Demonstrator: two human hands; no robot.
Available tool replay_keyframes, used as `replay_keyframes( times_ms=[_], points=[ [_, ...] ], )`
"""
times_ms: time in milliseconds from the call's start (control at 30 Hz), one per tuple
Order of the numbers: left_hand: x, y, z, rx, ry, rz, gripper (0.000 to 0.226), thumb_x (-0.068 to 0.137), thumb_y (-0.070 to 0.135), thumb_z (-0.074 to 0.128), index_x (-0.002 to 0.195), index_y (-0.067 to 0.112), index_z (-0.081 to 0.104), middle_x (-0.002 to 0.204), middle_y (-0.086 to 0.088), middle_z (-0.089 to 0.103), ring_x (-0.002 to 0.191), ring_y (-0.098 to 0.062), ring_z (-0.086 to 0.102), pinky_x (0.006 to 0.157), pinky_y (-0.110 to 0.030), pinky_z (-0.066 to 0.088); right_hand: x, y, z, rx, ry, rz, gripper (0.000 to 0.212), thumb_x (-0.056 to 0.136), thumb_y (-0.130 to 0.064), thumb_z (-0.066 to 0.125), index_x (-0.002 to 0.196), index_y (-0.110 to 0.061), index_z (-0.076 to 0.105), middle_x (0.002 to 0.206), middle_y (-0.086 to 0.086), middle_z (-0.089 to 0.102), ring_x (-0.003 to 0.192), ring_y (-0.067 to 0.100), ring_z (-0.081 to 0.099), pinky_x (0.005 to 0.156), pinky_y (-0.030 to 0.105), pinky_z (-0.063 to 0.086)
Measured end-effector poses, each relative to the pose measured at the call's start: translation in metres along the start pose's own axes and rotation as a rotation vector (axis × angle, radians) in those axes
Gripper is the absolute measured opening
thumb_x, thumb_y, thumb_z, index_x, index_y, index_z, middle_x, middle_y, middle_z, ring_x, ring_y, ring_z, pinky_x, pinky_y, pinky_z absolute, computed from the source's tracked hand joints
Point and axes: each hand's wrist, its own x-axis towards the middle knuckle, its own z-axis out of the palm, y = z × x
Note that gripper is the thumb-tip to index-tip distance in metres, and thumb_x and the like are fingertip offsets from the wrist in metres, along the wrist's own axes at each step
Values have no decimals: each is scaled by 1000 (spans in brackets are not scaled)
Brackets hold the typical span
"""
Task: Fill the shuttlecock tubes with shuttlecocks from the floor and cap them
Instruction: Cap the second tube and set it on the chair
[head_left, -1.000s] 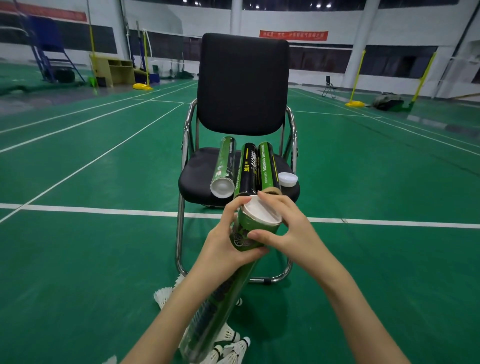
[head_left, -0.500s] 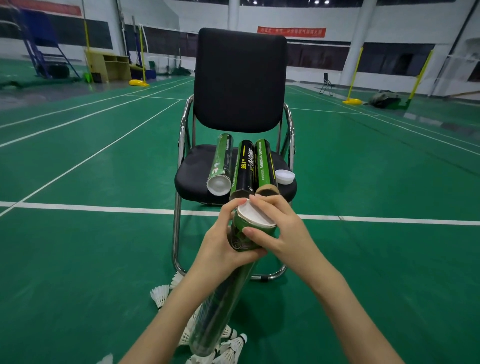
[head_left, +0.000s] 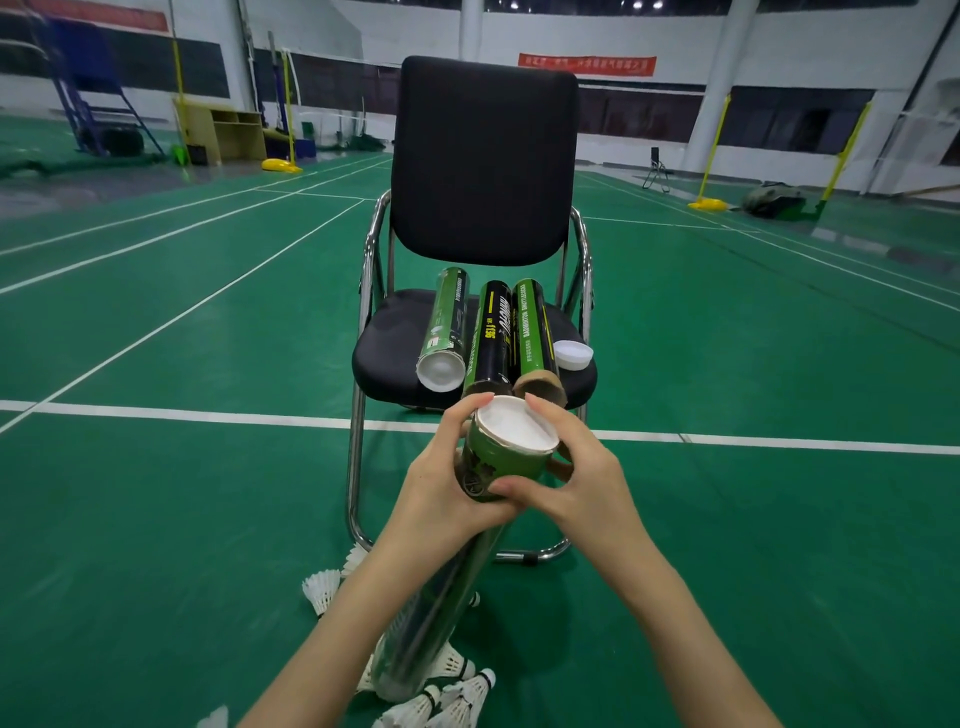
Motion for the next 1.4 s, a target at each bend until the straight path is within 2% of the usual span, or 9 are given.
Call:
replay_keyframes(
  times_ms=[200, 333, 567, 667, 800, 1000, 1133, 1267, 1400],
  points=[
    [0, -4, -4, 34, -9, -18, 78, 51, 38, 78, 117, 54, 39, 105, 24, 60, 93, -2, 62, 83, -23, 50, 3, 1, 2, 147, 7, 120, 70, 54, -20, 88, 117, -23, 58, 116, -11, 58, 111, 0, 52, 83, 7, 44],
    [2, -5, -9, 63, -17, -12, 84, 57, 19, 85, 116, 57, 38, 107, 25, 58, 94, -4, 62, 85, -31, 51, 10, -1, -3, 248, -84, 202, 56, 62, -33, 78, 114, -32, 58, 110, -9, 66, 105, 2, 60, 86, 16, 47],
    [4, 1, -26, 120, -30, 24, 88, 61, 16, 85, 123, 55, 37, 112, 26, 57, 101, 3, 57, 86, -16, 45, 18, -20, -15, 407, -345, 417, 59, 70, -49, 64, 124, -29, 52, 116, 3, 65, 104, 18, 65, 83, 41, 56],
    [3, 7, -33, 226, -12, 59, 93, 59, 21, 86, 123, 61, 31, 116, 17, 56, 108, -4, 54, 91, -28, 46, 21, -26, -16, 472, -475, 462, 52, 77, -47, 61, 124, -26, 53, 121, 7, 63, 103, 26, 66, 90, 45, 52],
    [3, 14, -43, 237, 45, 70, 99, 57, 25, 87, 126, 50, 21, 117, 25, 56, 109, -11, 54, 89, -45, 47, 27, -39, -9, 545, -432, 430, 45, 79, -34, 62, 120, -18, 56, 120, 10, 64, 105, 26, 65, 91, 45, 52],
    [11, 36, -61, 345, 160, 120, 86, 58, 23, 86, 122, 56, 36, 116, 23, 51, 103, -2, 46, 84, -18, 39, 37, -66, -4, 570, -360, 312, 36, 85, -21, 63, 121, -17, 58, 117, 9, 65, 108, 21, 63, 87, 42, 55],
    [18, 55, -74, 568, 201, 130, 87, 65, 39, 79, 126, 62, 21, 109, 11, 41, 103, -12, 38, 80, -27, 37, 45, -83, -2, 600, -309, 221, 38, 77, -21, 67, 115, -22, 61, 109, 4, 69, 102, 19, 65, 82, 34, 56],
    [22, 68, -92, 258, 57, 100, 78, 66, 49, 71, 133, 53, 32, 123, 13, 49, 115, -1, 45, 93, -22, 43, 54, -93, 2, 609, -293, 159, 46, 80, -13, 65, 124, -21, 55, 107, 2, 68, 94, 14, 67, 72, 24, 55],
    [25, 72, -108, 110, 40, 106, 61, 77, 52, 61, 134, 40, 42, 128, 16, 54, 119, 1, 47, 83, -4, 39, 62, -100, 6, 610, -317, 125, 45, 82, -10, 63, 125, -21, 54, 111, 2, 67, 102, 19, 65, 80, 32, 57]
  ],
)
